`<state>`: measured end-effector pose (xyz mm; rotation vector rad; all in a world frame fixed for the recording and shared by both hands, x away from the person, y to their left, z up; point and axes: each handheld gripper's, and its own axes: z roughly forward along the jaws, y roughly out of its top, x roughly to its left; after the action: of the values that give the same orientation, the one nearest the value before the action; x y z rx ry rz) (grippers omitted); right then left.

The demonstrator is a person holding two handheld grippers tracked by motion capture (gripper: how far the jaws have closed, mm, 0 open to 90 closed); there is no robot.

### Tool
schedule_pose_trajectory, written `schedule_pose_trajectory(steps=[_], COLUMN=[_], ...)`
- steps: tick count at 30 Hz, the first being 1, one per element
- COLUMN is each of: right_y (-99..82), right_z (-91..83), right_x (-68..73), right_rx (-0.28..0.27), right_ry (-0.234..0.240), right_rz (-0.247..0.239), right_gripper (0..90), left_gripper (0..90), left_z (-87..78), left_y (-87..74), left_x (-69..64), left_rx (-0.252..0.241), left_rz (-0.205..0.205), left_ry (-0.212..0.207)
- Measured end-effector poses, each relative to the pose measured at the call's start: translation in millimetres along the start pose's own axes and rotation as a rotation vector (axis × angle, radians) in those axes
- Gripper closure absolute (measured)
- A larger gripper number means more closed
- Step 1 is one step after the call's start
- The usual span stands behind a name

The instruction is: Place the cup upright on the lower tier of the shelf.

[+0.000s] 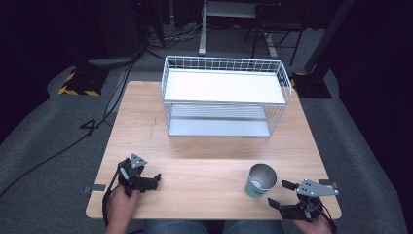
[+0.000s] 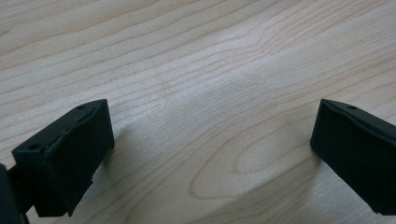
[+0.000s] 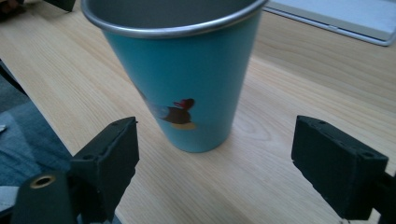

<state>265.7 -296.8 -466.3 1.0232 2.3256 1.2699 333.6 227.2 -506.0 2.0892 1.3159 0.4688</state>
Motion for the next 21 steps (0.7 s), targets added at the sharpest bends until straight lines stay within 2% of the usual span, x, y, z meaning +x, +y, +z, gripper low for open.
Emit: schedule_pose_trajectory(steps=[9, 16, 21], right_y=[2.7, 3.8, 5.1], right_z=[18.4, 34.2, 44.3], right_x=[11.9, 14.8, 14.3], right_rx=[-0.017, -0.02, -0.019], right_ry=[0.034, 0.01, -0.006], right_rz=[-0.025, -0.022, 0.002], right_gripper=[12.3, 10.2, 10.1], left_gripper=[0.1, 0.1, 0.1], left_z=[0.0, 0.0, 0.0], left_y=[0.0, 0.1, 0.0], left_x=[0.0, 0.2, 0.0], left_rx=[0.0, -0.001, 0.001], left_rz=[0.0, 0.002, 0.0], left_ry=[0.0, 0.003, 0.0])
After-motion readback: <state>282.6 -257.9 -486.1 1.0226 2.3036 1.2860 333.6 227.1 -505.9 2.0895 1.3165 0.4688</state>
